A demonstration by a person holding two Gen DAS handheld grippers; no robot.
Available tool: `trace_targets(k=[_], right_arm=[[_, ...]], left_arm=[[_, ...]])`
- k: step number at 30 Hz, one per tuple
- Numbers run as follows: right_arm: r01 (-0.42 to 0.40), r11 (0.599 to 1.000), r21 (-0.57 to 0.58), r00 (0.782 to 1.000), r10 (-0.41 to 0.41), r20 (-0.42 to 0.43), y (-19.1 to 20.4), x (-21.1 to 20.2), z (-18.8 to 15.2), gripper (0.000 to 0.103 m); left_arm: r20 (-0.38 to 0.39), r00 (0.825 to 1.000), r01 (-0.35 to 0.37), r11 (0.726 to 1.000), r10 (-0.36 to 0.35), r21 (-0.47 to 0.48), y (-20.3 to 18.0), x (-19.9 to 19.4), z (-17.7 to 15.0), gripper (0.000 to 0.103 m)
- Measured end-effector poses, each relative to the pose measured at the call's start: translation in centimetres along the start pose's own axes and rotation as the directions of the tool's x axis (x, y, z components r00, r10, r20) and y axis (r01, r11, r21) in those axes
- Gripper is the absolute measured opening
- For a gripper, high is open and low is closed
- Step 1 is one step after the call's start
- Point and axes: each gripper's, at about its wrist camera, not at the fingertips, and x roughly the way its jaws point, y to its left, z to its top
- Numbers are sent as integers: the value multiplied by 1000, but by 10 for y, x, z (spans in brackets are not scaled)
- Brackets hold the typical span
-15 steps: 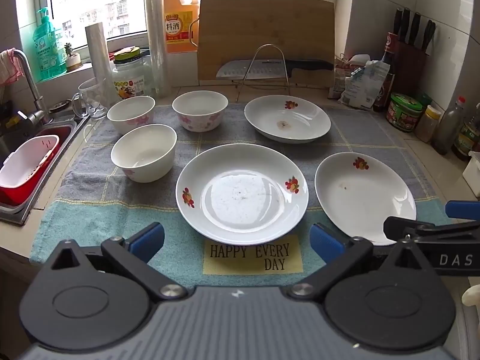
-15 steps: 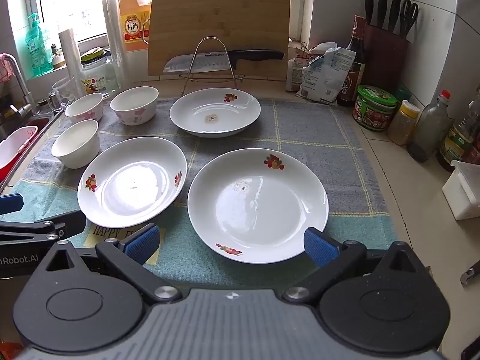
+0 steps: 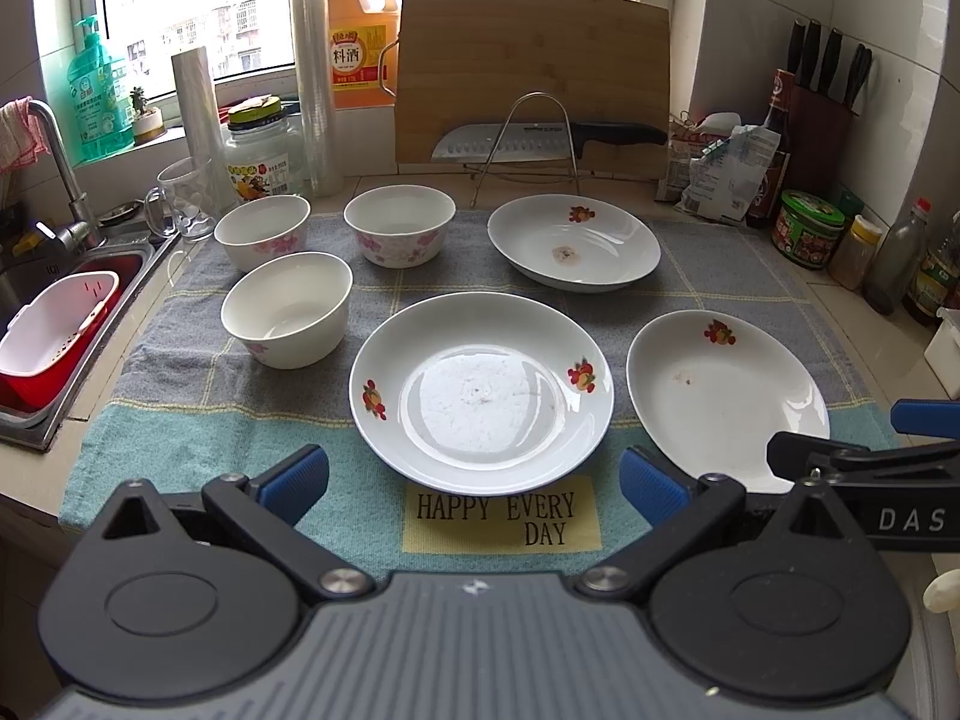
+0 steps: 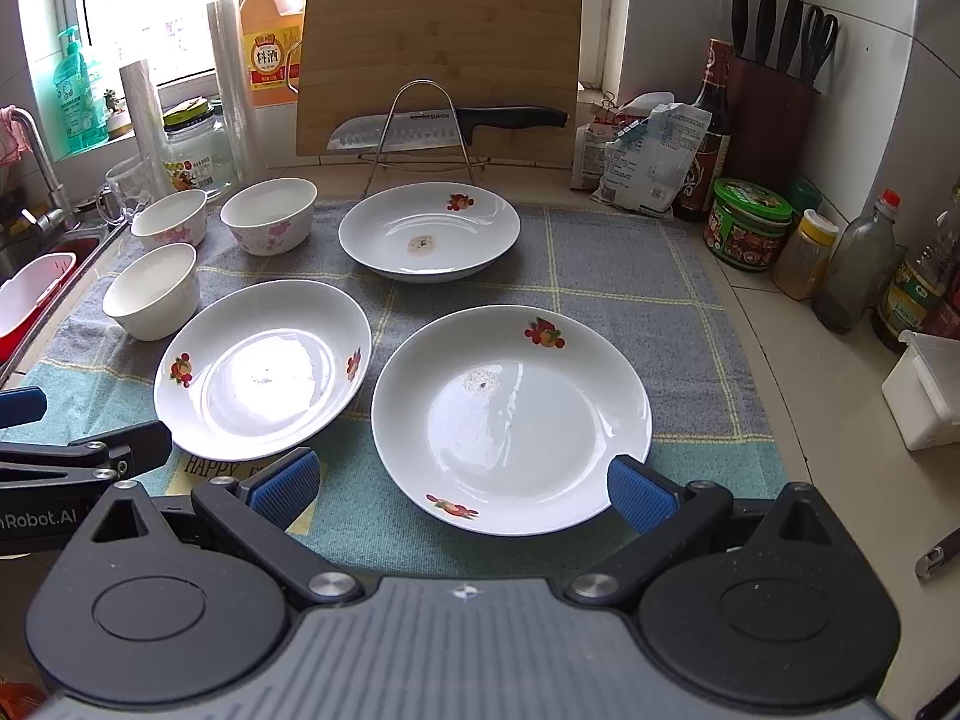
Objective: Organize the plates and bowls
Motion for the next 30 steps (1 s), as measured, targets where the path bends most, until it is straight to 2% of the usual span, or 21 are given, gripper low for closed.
trace_targets(k=[30], right_arm=[[-1,1000,-20,1000,1,2,0,3,8,103]], left_arm=[[1,1000,-13,1000,13,-9,3,5,1,102]])
